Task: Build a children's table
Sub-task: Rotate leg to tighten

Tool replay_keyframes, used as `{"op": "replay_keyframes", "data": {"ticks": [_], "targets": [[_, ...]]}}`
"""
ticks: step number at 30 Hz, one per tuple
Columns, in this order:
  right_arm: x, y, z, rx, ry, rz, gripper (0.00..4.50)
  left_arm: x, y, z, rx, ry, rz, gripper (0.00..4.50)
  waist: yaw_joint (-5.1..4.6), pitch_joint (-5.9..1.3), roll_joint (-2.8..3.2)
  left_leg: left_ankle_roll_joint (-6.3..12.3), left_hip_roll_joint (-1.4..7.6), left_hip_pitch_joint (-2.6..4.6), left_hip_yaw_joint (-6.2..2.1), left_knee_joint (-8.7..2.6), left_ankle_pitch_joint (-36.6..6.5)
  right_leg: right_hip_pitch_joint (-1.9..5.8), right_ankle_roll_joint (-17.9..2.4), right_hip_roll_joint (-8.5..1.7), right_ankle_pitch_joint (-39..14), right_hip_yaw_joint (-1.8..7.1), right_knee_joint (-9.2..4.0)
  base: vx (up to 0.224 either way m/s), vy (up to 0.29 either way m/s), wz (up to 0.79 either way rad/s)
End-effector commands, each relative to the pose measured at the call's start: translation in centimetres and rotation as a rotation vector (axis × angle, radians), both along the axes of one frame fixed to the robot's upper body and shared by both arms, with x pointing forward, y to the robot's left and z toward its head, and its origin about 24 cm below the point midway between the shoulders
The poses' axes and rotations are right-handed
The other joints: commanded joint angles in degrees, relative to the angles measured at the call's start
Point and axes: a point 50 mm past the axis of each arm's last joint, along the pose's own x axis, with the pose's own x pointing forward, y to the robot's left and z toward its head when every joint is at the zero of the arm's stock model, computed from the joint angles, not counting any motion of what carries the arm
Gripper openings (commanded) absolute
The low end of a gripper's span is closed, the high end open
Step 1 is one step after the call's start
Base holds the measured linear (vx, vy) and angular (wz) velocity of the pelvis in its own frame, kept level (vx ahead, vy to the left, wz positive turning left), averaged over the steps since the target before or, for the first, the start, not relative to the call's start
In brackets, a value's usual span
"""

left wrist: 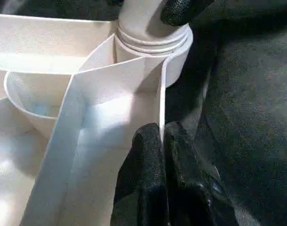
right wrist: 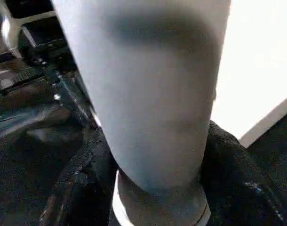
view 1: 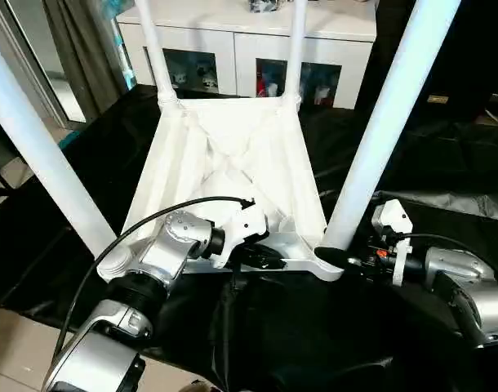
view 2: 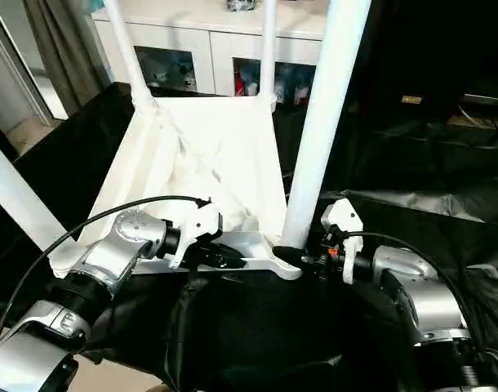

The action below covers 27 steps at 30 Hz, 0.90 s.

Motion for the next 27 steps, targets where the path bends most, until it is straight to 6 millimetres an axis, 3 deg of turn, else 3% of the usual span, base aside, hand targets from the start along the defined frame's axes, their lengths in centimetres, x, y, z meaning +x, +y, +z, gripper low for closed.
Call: {"op": "replay_keyframes", "data": {"ticks": [1, 3, 4, 5, 6, 7, 8, 11, 13, 16, 17, 18, 22, 24, 25, 27], "targets": [[0.1, 0.7, -3.0, -0.059, 0.089, -0.124, 2.09, 1.4, -1.1, 0.9, -0.024, -0.06, 0.122, 0.0, -0.31, -2.98, -1.18, 1.72, 2.38, 1.18, -1.27, -4.47, -15.64, 1.71, -12.15, -2.27, -16.73, 2.23, -4.61, 0.0, 0.0, 0.0], [0.9, 1.0, -4.2, -0.092, 0.108, -0.271, 2.06, 2.1, -1.7, 1.0, -0.015, -0.077, 0.201, 0.0, -1.05, -2.78, -1.19, -0.51, 2.15, 1.44, -1.47, -4.72, -18.99, 1.38, -11.03, -2.21, -21.35, 2.1, -5.04, 0.0, 0.0, 0.0], [1.3, 1.3, -4.8, -0.097, 0.124, -0.36, 2.05, 2.5, -2.2, 1.1, -0.013, -0.087, 0.243, 0.0, -1.28, -2.68, -1.21, -1.08, 2.05, 1.35, -1.65, -4.86, -19.98, 1.62, -10.25, -2.22, -22.94, 1.98, -5.18, -0.053, 0.009, -0.07], [1.6, 1.6, -5.1, -0.088, 0.137, -0.411, 2.04, 2.7, -2.5, 1.2, -0.014, -0.094, 0.273, 0.0, -1.88, -2.59, -1.0, -1.94, 1.93, 1.23, -1.96, -5.11, -21.8, 1.69, -9.07, -2.17, -25.39, 1.76, -5.47, 0.0, 0.0, 0.0], [2.0, 2.2, -5.5, -0.075, 0.154, -0.479, 2.02, 3.0, -3.0, 1.3, -0.018, -0.102, 0.31, 0.0, -2.39, -2.61, -0.78, -2.24, 1.94, 1.62, -2.09, -5.11, -23.65, 1.38, -8.45, -2.26, -26.81, 1.77, -5.82, 0.0, 0.0, 0.0], [2.4, 3.1, -5.7, -0.071, 0.164, -0.532, 2.01, 3.2, -3.5, 1.5, -0.021, -0.11, 0.347, 0.0, -2.77, -2.55, -0.54, -2.31, 1.84, 1.83, -2.13, -5.01, -25.23, 1.08, -8.24, -2.19, -27.73, 1.76, -6.09, 0.0, 0.0, 0.0], [2.7, 3.7, -5.8, -0.071, 0.169, -0.561, 2.01, 3.3, -3.8, 1.5, -0.022, -0.116, 0.369, 0.0, -3.04, -2.43, -0.74, -2.35, 1.76, 1.84, -2.1, -5.07, -26.06, 0.92, -8.01, -2.11, -28.53, 1.73, -6.33, 0.0, 0.0, 0.0], [3.2, 5.7, -5.6, -0.069, 0.152, -0.577, 2.01, 3.4, -4.5, 1.7, -0.025, -0.128, 0.38, 0.0, -3.86, -2.37, -0.66, -2.07, 1.55, 1.87, -2.58, -5.12, -28.19, 0.98, -5.99, -2.15, -32.38, 1.19, -7.03, 0.0, 0.0, 0.0], [3.5, 7.3, -5.1, -0.047, 0.113, -0.527, 2.01, 3.3, -4.8, 1.7, -0.029, -0.134, 0.362, 0.0, -4.01, -2.59, -0.45, -1.82, 1.7, 1.52, -2.77, -5.47, -27.95, 1.46, -5.85, -2.17, -30.37, 1.02, -6.98, 0.0, 0.0, 0.0], [3.6, 8.9, -4.3, 0.003, 0.075, -0.455, 2.7, 3.2, -4.9, 1.7, -0.034, -0.134, 0.334, 0.0, -4.06, -2.49, -0.44, -1.72, 1.83, 1.44, -2.78, -5.75, -28.51, 1.41, -6.52, -2.01, -27.65, 1.03, -6.92, 0.0, 0.0, 0.0], [3.7, 9.3, -3.7, 0.033, 0.048, -0.395, 2.72, 3.1, -4.7, 1.7, -0.036, -0.131, 0.302, 0.0, -3.98, -2.54, -0.52, -1.56, 1.78, 1.85, -2.61, -5.59, -29.17, 1.06, -7.22, -2.04, -27.18, 1.2, -6.99, 0.0, 0.0, 0.0], [3.7, 9.3, -3.4, 0.039, 0.027, -0.358, 2.79, 3.0, -4.4, 1.6, -0.036, -0.127, 0.285, 0.0, -3.9, -2.62, -0.99, -1.02, 1.78, 1.54, -2.6, -5.61, -28.39, 1.37, -7.71, -2.13, -26.38, 1.34, -6.63, 0.0, 0.0, 0.0], [3.3, 7.8, -2.1, 0.054, -0.018, -0.203, 3.05, 2.4, -3.1, 1.5, -0.05, -0.099, 0.172, 0.0, -3.52, -2.77, -0.99, 0.4, 2.01, 1.26, -2.31, -5.66, -25.16, 1.78, -9.4, -2.21, -21.37, 1.71, -6.23, 0.0, 0.0, 0.0], [3.1, 6.8, -1.5, 0.059, -0.026, -0.14, 3.05, 2.0, -2.4, 1.5, -0.062, -0.077, 0.103, 0.0, -3.41, -2.97, -1.01, 1.87, 2.14, 0.77, -2.04, -5.45, -21.86, 2.15, -11.49, -2.23, -16.23, 1.91, -5.41, 0.0, 0.0, 0.0], [2.8, 6.1, -1.1, 0.065, -0.021, -0.08, 3.05, 1.8, -1.9, 1.5, -0.071, -0.06, 0.066, 0.0, -3.26, -3.08, -1.21, 2.41, 2.19, 0.95, -1.91, -5.28, -20.59, 2.15, -12.31, -2.28, -15.59, 1.88, -5.26, 0.0, 0.0, 0.0], [2.3, 5.4, -0.5, 0.064, -0.011, 0.015, 3.05, 1.4, -1.2, 1.6, -0.079, -0.028, 0.012, 0.0, -2.81, -3.25, -1.02, 3.23, 2.37, 1.37, -1.49, -4.97, -18.25, 1.9, -13.74, -2.21, -12.61, 2.08, -5.04, 0.05, -0.021, 0.05]]}}
